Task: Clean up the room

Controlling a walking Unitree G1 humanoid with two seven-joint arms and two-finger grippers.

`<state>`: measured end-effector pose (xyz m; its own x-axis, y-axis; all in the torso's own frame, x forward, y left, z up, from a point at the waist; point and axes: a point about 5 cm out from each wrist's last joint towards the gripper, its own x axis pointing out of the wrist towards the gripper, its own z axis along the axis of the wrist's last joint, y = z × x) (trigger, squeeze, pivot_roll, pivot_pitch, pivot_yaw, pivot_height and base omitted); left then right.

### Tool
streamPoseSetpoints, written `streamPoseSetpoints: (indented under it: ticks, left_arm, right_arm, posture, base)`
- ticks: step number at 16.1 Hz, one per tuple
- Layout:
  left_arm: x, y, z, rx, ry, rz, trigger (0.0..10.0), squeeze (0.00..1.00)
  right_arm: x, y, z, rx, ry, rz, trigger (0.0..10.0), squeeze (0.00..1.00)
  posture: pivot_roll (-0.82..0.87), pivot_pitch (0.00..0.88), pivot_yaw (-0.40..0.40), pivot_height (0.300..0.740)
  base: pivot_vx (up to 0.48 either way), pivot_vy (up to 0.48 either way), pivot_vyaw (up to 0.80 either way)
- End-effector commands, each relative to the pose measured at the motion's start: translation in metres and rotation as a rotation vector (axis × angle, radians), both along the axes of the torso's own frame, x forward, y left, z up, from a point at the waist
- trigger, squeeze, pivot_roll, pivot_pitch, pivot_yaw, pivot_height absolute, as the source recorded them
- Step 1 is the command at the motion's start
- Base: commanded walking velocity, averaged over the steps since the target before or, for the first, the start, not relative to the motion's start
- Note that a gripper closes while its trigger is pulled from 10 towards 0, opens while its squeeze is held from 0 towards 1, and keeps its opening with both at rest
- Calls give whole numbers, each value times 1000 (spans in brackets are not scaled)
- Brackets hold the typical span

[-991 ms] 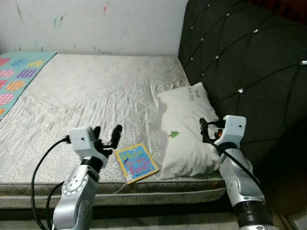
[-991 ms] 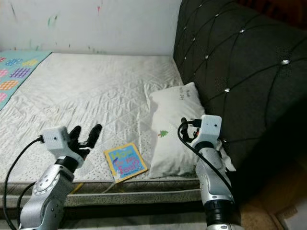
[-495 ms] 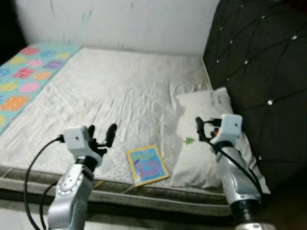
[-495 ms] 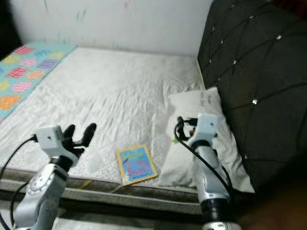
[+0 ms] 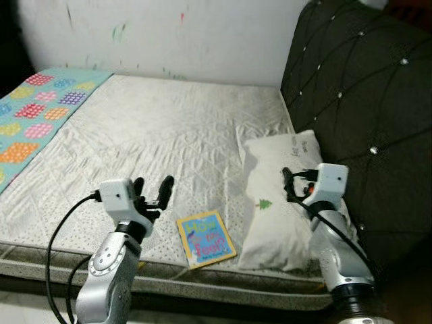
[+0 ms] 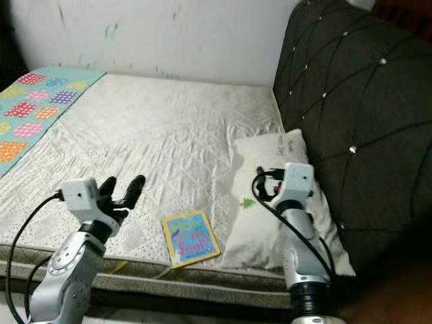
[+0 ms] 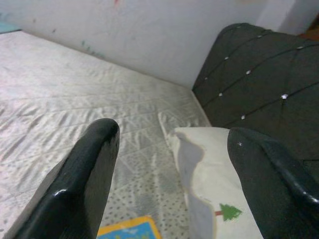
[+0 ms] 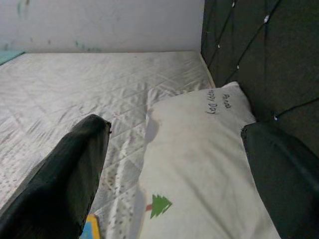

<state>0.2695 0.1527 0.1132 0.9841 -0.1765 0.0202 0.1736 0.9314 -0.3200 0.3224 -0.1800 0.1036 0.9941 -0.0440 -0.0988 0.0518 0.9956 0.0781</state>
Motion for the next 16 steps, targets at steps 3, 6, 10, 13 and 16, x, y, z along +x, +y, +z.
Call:
streamPoseSetpoints:
  ticks: [3,6,10,13,16]
  left_arm:
    - [1,2,4,11,-10,-6,10000,0]
    - [2,2,1,19,14,4,10000,0]
    - [3,5,-2,1,36,31,10000,0]
    - [3,4,-2,-5,34,26,10000,0]
    - [3,4,-2,-8,37,23,10000,0]
  right_arm:
    - [1,3,3,4,-11,10,10000,0]
    - [1,2,2,1,-10,9,10000,0]
    - [0,1,2,-3,-7,6,10000,0]
    - [0,-1,1,-4,-5,6,10000,0]
    - [0,0,1,-6,-5,9,10000,0]
  posture:
    - [-33,0,-32,740]
    - [-33,0,-32,740]
    - [-33,0,-32,740]
    - [-32,0,-33,740]
    - [-33,0,-34,740]
  base:
    - [420,0,0]
    - [235,0,0]
    - [0,0,0]
    - [0,247,0]
    - [0,480,0]
